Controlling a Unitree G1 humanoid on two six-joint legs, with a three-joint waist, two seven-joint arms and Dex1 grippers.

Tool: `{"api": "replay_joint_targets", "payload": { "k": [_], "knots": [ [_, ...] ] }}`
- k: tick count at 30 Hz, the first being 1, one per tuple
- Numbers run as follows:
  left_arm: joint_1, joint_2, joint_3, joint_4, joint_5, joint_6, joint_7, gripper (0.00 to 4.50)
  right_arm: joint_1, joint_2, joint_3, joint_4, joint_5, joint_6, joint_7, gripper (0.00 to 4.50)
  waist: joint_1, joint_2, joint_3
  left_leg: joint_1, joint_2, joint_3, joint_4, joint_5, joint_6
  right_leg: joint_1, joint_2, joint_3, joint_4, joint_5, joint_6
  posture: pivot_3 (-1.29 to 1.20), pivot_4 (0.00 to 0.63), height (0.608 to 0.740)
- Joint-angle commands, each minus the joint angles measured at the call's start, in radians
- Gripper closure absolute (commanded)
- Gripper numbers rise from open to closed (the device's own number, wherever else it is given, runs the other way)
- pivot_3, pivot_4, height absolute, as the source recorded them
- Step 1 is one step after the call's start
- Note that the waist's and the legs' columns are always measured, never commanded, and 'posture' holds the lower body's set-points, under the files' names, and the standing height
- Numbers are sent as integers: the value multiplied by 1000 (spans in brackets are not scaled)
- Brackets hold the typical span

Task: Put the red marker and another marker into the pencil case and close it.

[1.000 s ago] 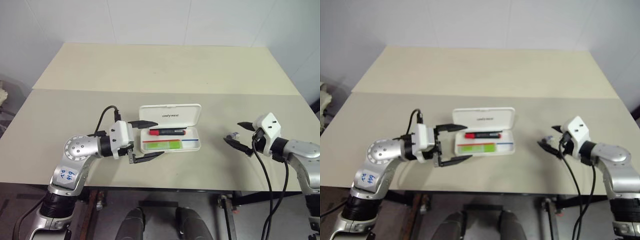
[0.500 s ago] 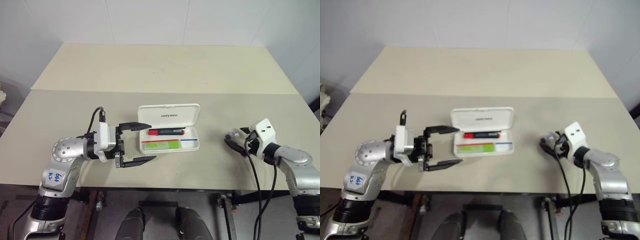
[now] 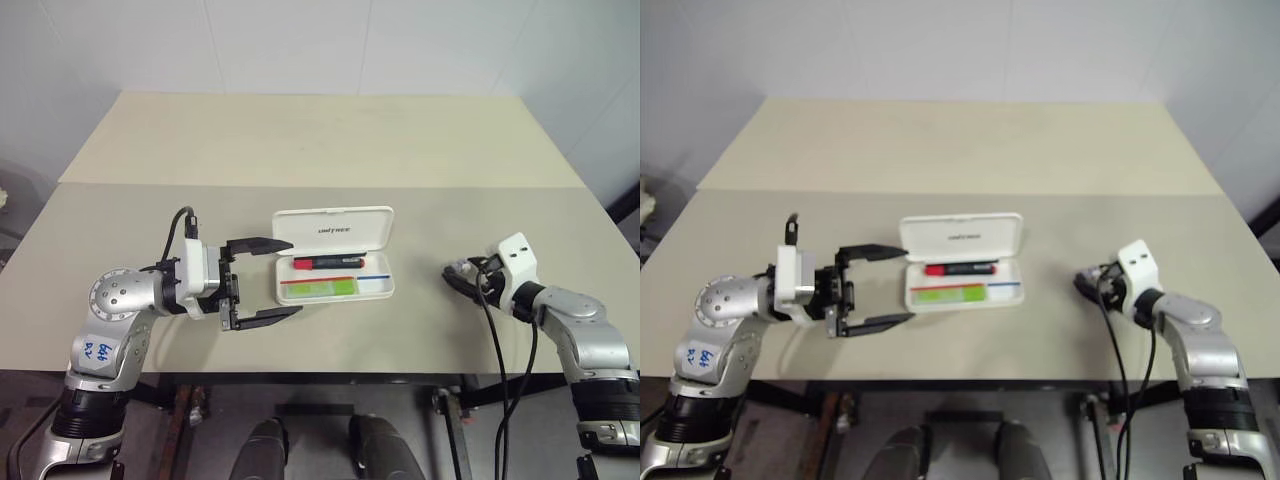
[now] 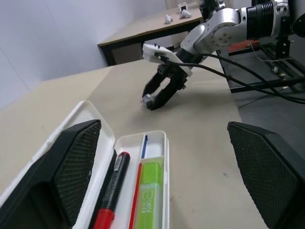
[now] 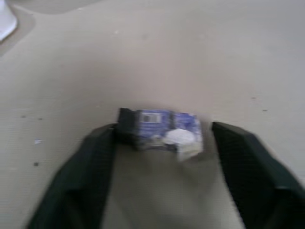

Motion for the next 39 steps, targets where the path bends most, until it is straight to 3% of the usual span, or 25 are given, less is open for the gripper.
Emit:
{"api": "replay_joint_targets", "payload": {
  "k": [1, 2, 4, 9, 14, 17, 24, 26, 32, 39],
  "knots": [
    [-14, 6, 28, 0, -20, -24, 2, 0, 32, -3, 0, 36, -32, 56, -51, 2543, -1, 3, -2, 1, 2, 0, 0, -3, -4, 4, 1, -2, -9, 2, -2, 0, 150, 740],
    [-15, 5, 27, 1, -20, -26, 1, 0, 33, -3, 0, 34, -32, 54, -51, 2802, -1, 7, -4, -1, 5, 0, -1, -3, -4, 6, 3, -3, -18, 6, -4, 0, 150, 740],
    [-17, 3, 27, 5, -20, -29, 0, 0, 34, -2, 0, 29, -32, 45, -51, 2905, -2, 6, -6, -10, 13, 8, -1, -4, -3, 7, 4, -7, -35, 14, -9, 0, 150, 740],
    [-23, 4, 28, 18, -23, -38, -8, 0, 36, -20, -24, -47, -17, 8, -37, 2905, 0, 2, -9, -12, 13, 21, -1, -2, 5, 3, -5, -2, -33, 14, -11, 0, 150, 740],
    [-23, 8, 34, 38, -25, -50, -25, 0, 44, -23, -50, -236, 38, 66, -29, 2905, 2, 3, -8, -12, 12, 26, -6, 0, 9, -5, -6, -1, -22, 9, -1, 0, 150, 740],
    [-29, 9, 37, 58, -25, -58, -37, 0, 65, 5, -51, -427, 104, 168, -49, 2905, 1, 4, -7, -14, 13, 28, -12, 1, 8, -16, -3, 1, -13, 6, 2, 0, 150, 740],
    [-62, 3, 31, 120, -20, -80, -67, 0, 93, 86, -17, -781, 256, 402, -147, 2905, 1, 4, -7, -12, 17, 26, -16, 0, 6, -21, 2, -2, 2, 3, 7, 0, 150, 740],
    [-71, -2, 28, 136, -21, -87, -75, 0, 90, 90, 6, -830, 261, 457, -184, 2905, 1, 4, -7, -12, 16, 26, -16, 0, 6, -21, 1, -1, 1, -1, 0, 0, 150, 740],
    [-79, -3, 33, 174, -40, -99, -118, 0, 56, 93, 67, -957, 269, 671, -309, 2905, 2, 4, -7, -12, 15, 28, -15, 1, 5, -20, -1, 0, -2, -1, -1, 0, 150, 740],
    [-95, 11, 55, 250, -63, -122, -194, 0, -88, 214, 143, -965, 277, 929, -440, 2905, -1, 4, -7, -12, 16, 28, -16, 1, 5, -21, 0, 0, -3, -1, -2, 0, 150, 740]
  ]
}}
